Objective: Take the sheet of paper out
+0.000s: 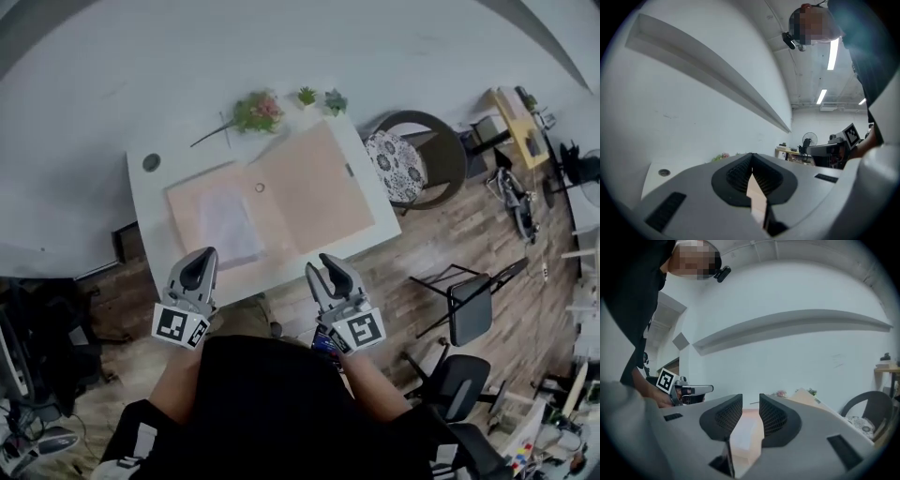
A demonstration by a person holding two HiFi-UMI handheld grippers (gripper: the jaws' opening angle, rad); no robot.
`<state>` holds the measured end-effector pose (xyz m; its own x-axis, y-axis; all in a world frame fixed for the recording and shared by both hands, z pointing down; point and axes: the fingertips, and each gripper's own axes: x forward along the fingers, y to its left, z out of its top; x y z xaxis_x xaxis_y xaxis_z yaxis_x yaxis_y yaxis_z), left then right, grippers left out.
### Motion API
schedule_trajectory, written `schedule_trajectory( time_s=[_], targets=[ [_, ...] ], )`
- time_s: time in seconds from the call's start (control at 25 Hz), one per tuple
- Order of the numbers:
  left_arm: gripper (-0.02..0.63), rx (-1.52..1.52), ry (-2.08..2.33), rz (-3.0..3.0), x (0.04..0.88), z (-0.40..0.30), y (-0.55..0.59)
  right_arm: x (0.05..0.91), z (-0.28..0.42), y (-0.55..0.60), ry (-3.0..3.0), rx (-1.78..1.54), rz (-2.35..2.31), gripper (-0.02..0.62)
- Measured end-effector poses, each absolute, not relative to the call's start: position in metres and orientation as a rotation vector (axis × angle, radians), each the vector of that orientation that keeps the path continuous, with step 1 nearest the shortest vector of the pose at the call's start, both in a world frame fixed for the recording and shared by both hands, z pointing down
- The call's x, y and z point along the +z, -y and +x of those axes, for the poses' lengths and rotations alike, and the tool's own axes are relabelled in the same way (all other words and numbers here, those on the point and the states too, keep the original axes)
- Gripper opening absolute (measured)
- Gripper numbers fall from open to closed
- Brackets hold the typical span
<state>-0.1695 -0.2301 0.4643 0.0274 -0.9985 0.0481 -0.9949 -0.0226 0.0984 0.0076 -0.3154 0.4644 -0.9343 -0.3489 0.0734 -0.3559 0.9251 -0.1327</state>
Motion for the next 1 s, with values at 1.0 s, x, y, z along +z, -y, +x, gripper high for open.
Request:
schedule_trajectory(
  time_s=[1.0],
  targets=[
    [0.003,-0.036,2.244,1.821,0.56,-0.314,0.24,0.632,-0.196,0.362,2.359,0.931,-0.197,0.156]
  ],
)
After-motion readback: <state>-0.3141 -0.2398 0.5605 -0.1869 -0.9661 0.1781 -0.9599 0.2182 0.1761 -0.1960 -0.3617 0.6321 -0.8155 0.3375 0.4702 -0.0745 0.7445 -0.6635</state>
